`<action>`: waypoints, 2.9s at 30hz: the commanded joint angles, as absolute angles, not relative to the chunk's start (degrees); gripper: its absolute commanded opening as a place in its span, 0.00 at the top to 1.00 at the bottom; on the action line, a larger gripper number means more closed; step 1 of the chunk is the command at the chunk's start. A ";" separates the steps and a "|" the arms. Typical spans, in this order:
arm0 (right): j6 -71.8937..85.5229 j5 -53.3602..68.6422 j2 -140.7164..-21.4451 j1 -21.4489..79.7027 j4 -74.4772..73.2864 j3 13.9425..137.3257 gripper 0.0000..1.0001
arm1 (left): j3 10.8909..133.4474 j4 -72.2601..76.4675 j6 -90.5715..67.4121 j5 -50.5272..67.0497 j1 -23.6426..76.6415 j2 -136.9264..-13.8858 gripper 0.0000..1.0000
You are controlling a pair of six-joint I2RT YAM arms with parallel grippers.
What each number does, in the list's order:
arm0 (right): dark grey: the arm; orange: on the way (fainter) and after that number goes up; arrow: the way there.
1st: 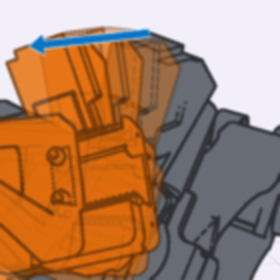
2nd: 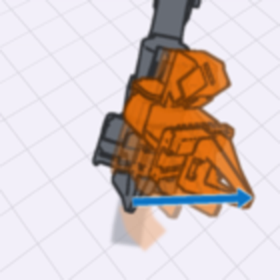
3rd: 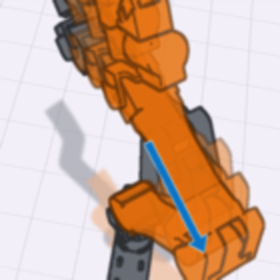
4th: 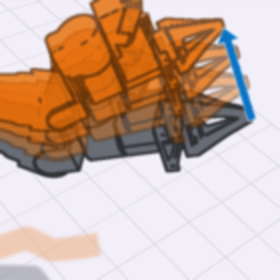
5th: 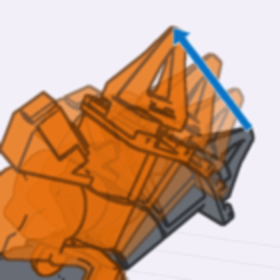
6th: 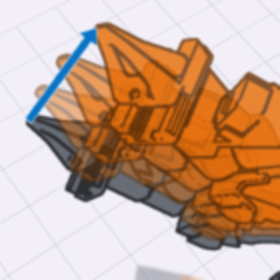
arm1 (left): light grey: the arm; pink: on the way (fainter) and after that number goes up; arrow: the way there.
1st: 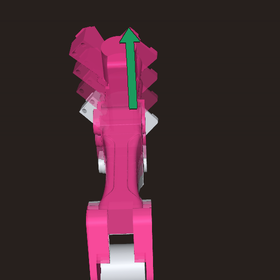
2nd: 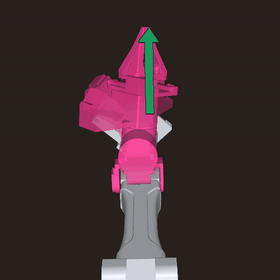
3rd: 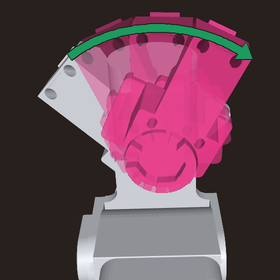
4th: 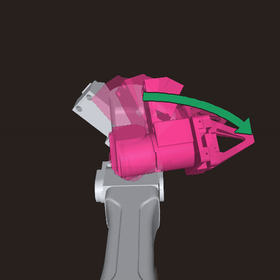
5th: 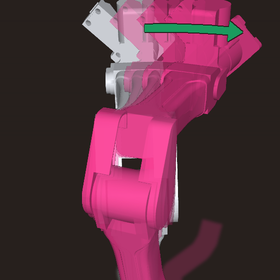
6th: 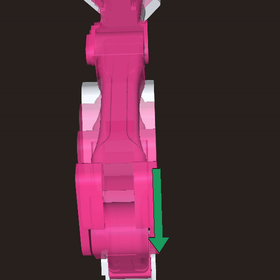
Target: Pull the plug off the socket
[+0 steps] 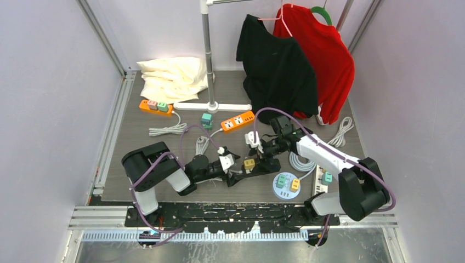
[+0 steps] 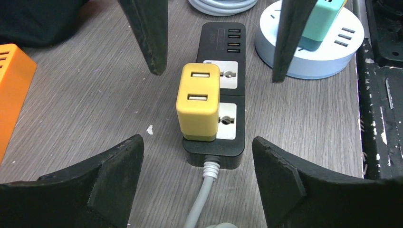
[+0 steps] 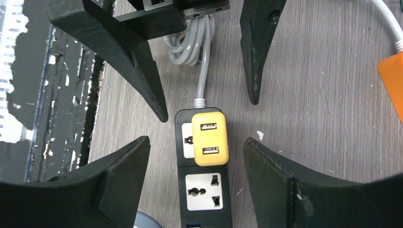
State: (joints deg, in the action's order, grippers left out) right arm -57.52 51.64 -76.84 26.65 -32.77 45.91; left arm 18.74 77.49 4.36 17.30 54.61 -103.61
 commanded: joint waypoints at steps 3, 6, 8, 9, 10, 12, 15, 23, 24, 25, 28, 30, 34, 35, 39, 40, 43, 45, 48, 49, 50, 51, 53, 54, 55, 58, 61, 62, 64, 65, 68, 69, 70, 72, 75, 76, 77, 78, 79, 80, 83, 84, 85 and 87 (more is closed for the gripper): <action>-53.18 46.58 -78.70 29.17 -26.20 45.45 0.28 | 20.21 81.91 3.87 19.62 54.28 -105.35 0.18; -52.27 45.65 -79.23 29.71 -25.26 45.52 0.34 | 20.13 81.87 3.87 19.83 54.28 -105.38 0.18; -51.98 45.27 -79.49 30.02 -24.78 45.40 0.39 | 20.17 81.88 3.87 20.13 54.28 -105.42 0.18; -51.97 45.08 -79.66 30.17 -24.64 45.31 0.41 | 20.21 81.87 3.79 20.24 54.28 -105.43 0.18; -52.07 45.02 -79.78 30.29 -24.67 45.30 0.43 | 20.29 81.91 3.78 20.38 54.27 -105.53 0.18; -52.52 44.68 -79.89 30.40 -24.79 45.26 0.46 | 20.38 81.88 3.79 20.52 54.26 -105.72 0.18; -53.13 44.41 -79.77 30.41 -25.43 45.52 0.54 | 20.38 81.83 3.78 20.60 54.27 -105.85 0.17; -56.84 48.26 -77.49 29.38 -30.68 47.81 0.80 | 20.86 81.83 3.53 20.70 54.25 -106.41 0.09; -56.91 49.40 -77.25 29.09 -31.14 47.97 0.84 | 21.03 81.83 3.50 20.93 54.23 -106.62 0.09; -56.95 50.28 -76.99 28.80 -31.34 47.99 0.87 | 21.16 81.83 3.56 21.38 54.26 -106.90 0.09; -57.13 51.74 -76.59 28.27 -31.46 47.99 0.93 | 21.89 81.90 3.60 23.11 54.29 -107.82 0.09; -57.01 52.02 -76.46 28.14 -31.33 48.14 0.96 | 22.35 81.91 3.60 24.21 54.34 -108.33 0.10; -55.13 51.63 -76.07 27.07 -30.08 48.33 0.99 | 22.78 81.91 3.35 25.77 54.37 -108.82 0.12; -54.45 51.26 -75.88 26.88 -29.33 48.20 0.99 | 22.91 81.90 3.24 26.10 54.39 -108.97 0.12; -53.83 52.39 -75.04 26.54 -28.65 48.07 0.99 | 23.84 81.85 3.08 26.94 54.32 -109.88 0.12; -53.61 53.13 -74.84 26.54 -28.65 48.15 0.99 | 23.96 81.91 3.08 26.95 54.34 -110.01 0.15; -53.03 53.89 -74.47 26.54 -28.70 48.41 0.99 | 23.90 81.84 3.08 26.41 54.40 -109.96 0.19; -53.00 54.00 -74.33 26.55 -28.91 48.67 0.99 | 24.11 81.40 3.08 26.28 54.33 -109.96 0.21; -52.53 54.78 -74.02 26.54 -29.09 48.93 0.99 | 24.81 80.02 3.08 26.36 54.33 -109.97 0.24; -52.37 54.82 -73.91 26.54 -29.09 49.02 0.99 | 24.93 79.66 3.07 26.30 54.35 -109.88 0.25; -52.15 54.76 -73.81 26.54 -29.09 49.08 0.99 | 24.95 79.37 3.07 26.22 54.32 -109.83 0.25; -52.02 54.71 -73.68 26.54 -29.11 49.21 0.99 | 25.04 79.17 3.08 26.14 54.36 -109.75 0.27; -51.86 54.71 -73.42 26.59 -29.36 49.45 0.99 | 25.13 78.87 3.08 26.03 54.35 -109.71 0.28; -51.92 54.74 -73.33 26.55 -29.55 49.60 0.99 | 25.20 78.78 3.08 25.95 54.40 -109.72 0.29; -51.94 55.01 -73.25 26.54 -29.87 49.69 0.99 | 25.29 78.63 3.01 25.99 54.38 -109.78 0.29; -51.94 55.19 -73.17 26.54 -30.21 49.83 0.99 | 25.47 78.09 3.07 25.94 54.34 -109.70 0.30; -51.94 55.83 -73.36 26.54 -30.28 49.76 0.99 | 25.57 77.81 3.08 25.71 54.33 -109.76 0.33; -51.92 56.27 -73.50 26.54 -30.32 49.63 0.99 | 25.58 77.83 3.08 25.65 54.33 -109.76 0.34; -51.94 57.18 -73.80 26.54 -30.40 49.51 0.99 | 25.58 77.81 3.08 25.58 54.33 -109.71 0.37; -51.93 57.37 -73.95 26.54 -30.41 49.36 0.99 | 25.53 77.83 3.08 25.58 54.38 -109.62 0.39; -52.06 57.31 -74.51 26.54 -30.54 49.22 0.99 | 25.41 77.88 3.15 25.58 54.32 -109.56 0.49; -52.11 57.18 -74.62 26.54 -30.65 49.28 0.99 | 25.36 77.93 3.16 25.57 54.31 -109.45 0.55; -52.24 57.19 -74.70 26.54 -30.86 49.30 0.99 | 25.34 77.88 3.21 25.57 54.29 -109.41 0.64; -53.20 57.39 -74.79 26.54 -31.94 49.39 0.99 | 25.19 77.90 3.30 25.29 54.30 -109.27 0.84; -61.43 59.62 -75.07 27.32 -39.17 49.51 0.99 | 24.97 77.87 3.26 24.45 54.27 -108.94 1.00; -67.20 61.28 -75.32 27.72 -42.33 49.71 0.99 | 24.96 77.87 3.24 24.17 54.26 -108.95 1.00; -68.77 61.95 -75.62 28.26 -43.87 49.79 0.99 | 24.96 77.81 3.17 24.02 54.29 -109.05 1.00; -68.67 62.41 -75.93 28.76 -44.17 50.01 0.99 | 24.98 77.79 3.17 23.93 54.28 -109.15 1.00; -67.79 62.90 -76.27 28.82 -43.93 50.38 0.99 | 25.04 77.78 3.18 23.91 54.30 -109.15 1.00; -65.54 63.04 -76.66 28.85 -42.97 50.97 0.99 | 25.05 77.78 3.17 23.99 54.24 -109.16 1.00; -54.93 62.58 -77.24 26.56 -36.56 52.15 0.99 | 24.96 77.71 3.25 23.91 54.29 -109.15 1.00; -54.55 62.22 -77.13 25.41 -36.32 52.20 0.99 | 24.96 77.70 3.32 23.84 54.29 -109.09 1.00; -54.54 61.51 -76.76 24.40 -36.37 52.12 0.99 | 24.90 77.76 3.33 23.77 54.24 -109.01 1.00; -54.58 60.93 -75.26 21.82 -36.45 51.99 0.99 | 24.70 77.71 3.33 23.64 54.28 -108.88 1.00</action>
